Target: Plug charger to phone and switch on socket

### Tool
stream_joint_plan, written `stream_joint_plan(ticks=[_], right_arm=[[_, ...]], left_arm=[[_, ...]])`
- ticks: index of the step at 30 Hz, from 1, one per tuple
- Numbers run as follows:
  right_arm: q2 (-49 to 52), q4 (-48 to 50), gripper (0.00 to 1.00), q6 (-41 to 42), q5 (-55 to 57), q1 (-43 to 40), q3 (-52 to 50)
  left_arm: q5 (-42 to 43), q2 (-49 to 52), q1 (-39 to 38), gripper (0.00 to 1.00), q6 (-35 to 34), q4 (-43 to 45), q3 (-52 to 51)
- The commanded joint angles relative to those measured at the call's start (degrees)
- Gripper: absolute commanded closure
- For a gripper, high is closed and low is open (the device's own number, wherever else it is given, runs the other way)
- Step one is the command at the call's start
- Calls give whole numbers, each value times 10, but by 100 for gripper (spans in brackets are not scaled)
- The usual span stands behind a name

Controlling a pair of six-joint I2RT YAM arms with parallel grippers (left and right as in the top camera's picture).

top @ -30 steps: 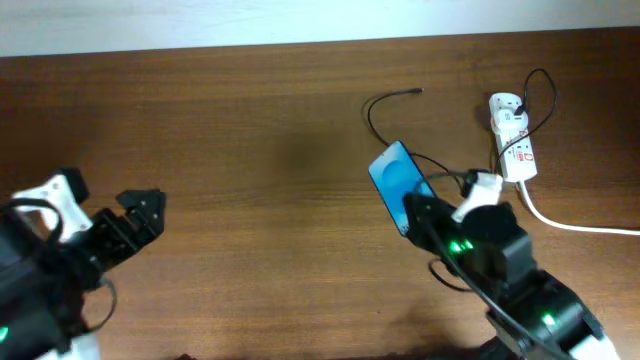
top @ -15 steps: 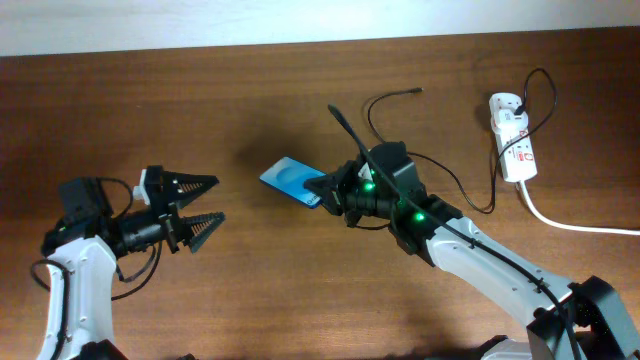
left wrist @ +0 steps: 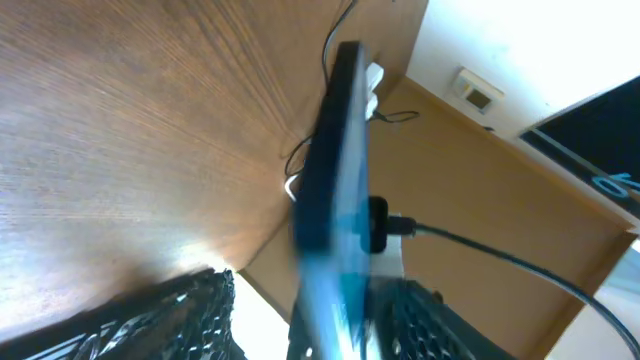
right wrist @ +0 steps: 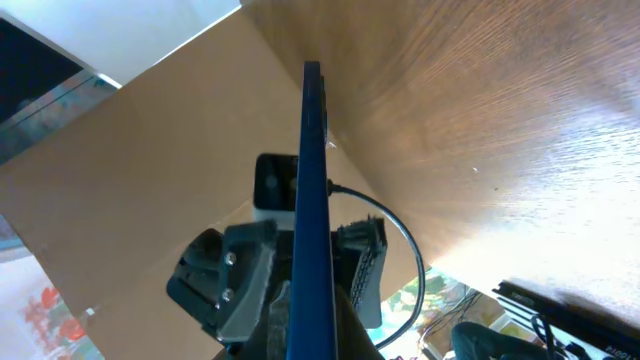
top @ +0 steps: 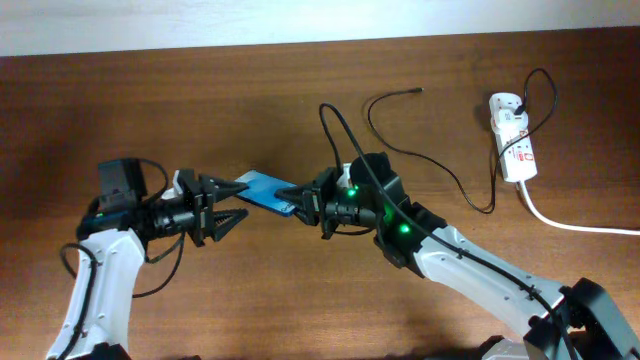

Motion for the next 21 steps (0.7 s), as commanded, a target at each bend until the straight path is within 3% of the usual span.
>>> stream_joint_plan(ticks=[1,5,10,21], right_arm=[[-8,11,96,8,1,15,6],[-8,11,96,9,8,21,6],[-8,10,96,9,49,21,6],[-7,13,96,48,100,33,6]], left_arm=[[-43,3,-33,44,-94,44,-2],[-68,3,-66,51,-139,102,-2],[-71,3,-71,74,-139,104,-2],[-71,3,-72,77,-139,104,-2]])
